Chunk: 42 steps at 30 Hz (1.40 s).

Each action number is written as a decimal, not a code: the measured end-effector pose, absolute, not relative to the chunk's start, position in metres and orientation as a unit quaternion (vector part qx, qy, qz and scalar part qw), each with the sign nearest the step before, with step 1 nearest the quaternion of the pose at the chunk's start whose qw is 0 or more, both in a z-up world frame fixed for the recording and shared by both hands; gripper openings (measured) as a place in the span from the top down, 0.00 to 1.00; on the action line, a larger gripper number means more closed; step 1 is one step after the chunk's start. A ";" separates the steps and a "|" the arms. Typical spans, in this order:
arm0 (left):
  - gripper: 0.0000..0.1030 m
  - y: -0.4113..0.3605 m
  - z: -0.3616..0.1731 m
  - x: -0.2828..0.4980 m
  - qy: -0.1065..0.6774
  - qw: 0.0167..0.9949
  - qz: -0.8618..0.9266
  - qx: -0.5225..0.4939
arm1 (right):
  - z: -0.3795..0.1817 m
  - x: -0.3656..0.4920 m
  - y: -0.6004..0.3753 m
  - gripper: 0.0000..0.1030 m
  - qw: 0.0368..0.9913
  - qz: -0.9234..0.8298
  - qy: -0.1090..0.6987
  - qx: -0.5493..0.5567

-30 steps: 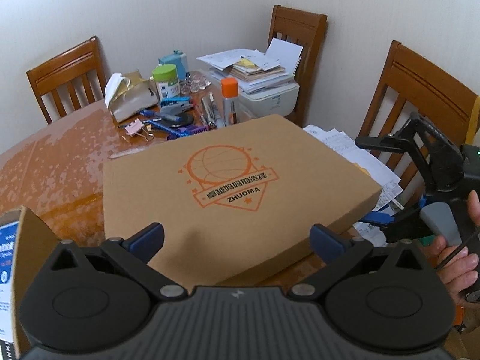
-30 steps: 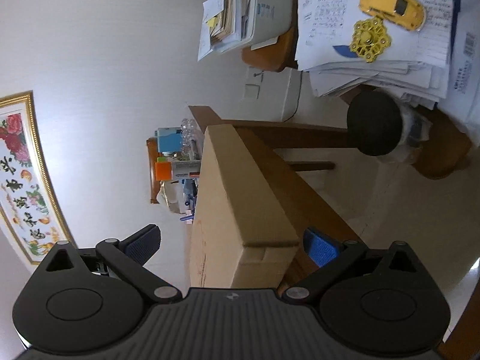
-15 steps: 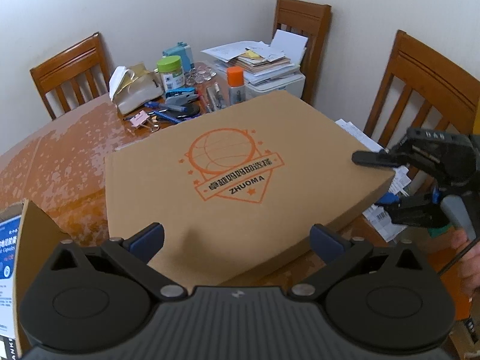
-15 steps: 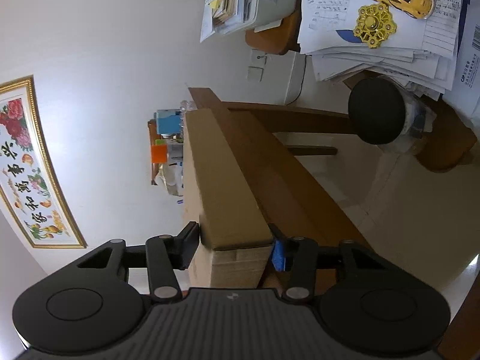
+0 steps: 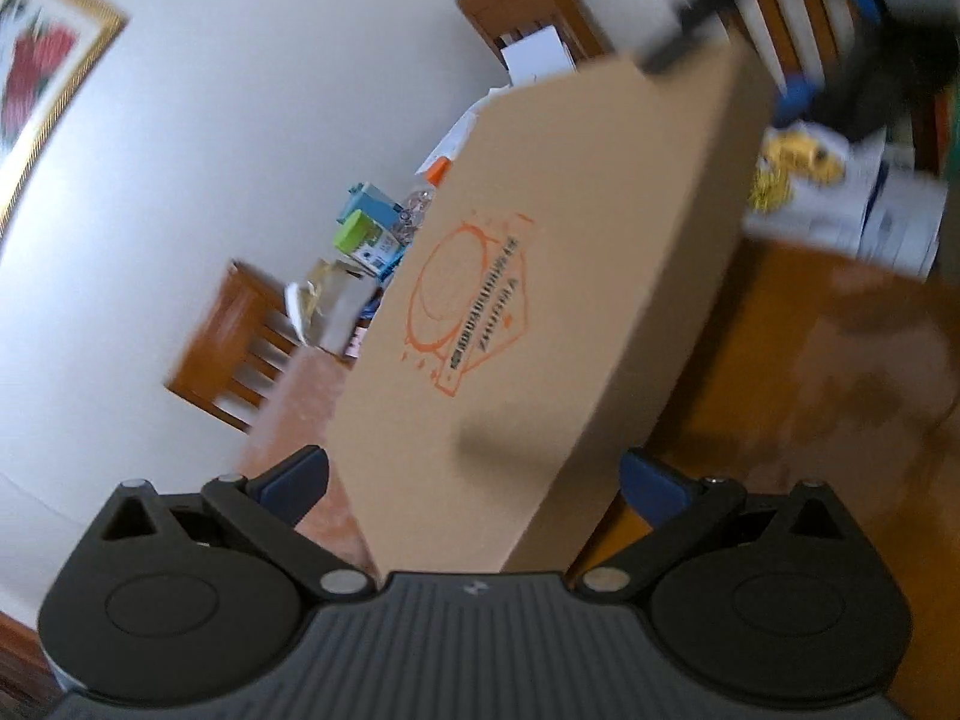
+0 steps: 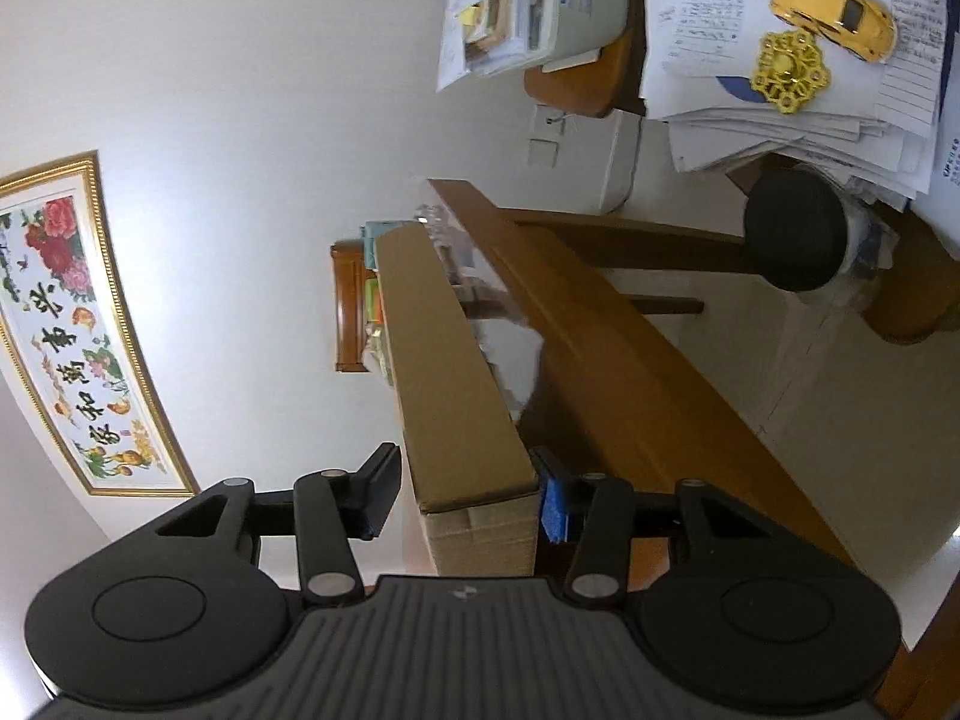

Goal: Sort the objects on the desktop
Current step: 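Close the left gripper on the lid edge while the right gripper holds it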

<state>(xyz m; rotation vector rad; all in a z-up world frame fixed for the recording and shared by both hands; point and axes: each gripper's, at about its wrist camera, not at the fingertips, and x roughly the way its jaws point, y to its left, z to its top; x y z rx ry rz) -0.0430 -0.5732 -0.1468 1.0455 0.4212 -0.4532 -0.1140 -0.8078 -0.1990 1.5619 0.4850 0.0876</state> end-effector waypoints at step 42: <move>0.51 -0.568 -0.172 -0.032 0.160 0.819 -0.168 0.526 | -0.168 -0.102 -0.796 0.42 0.683 0.099 0.200 0.696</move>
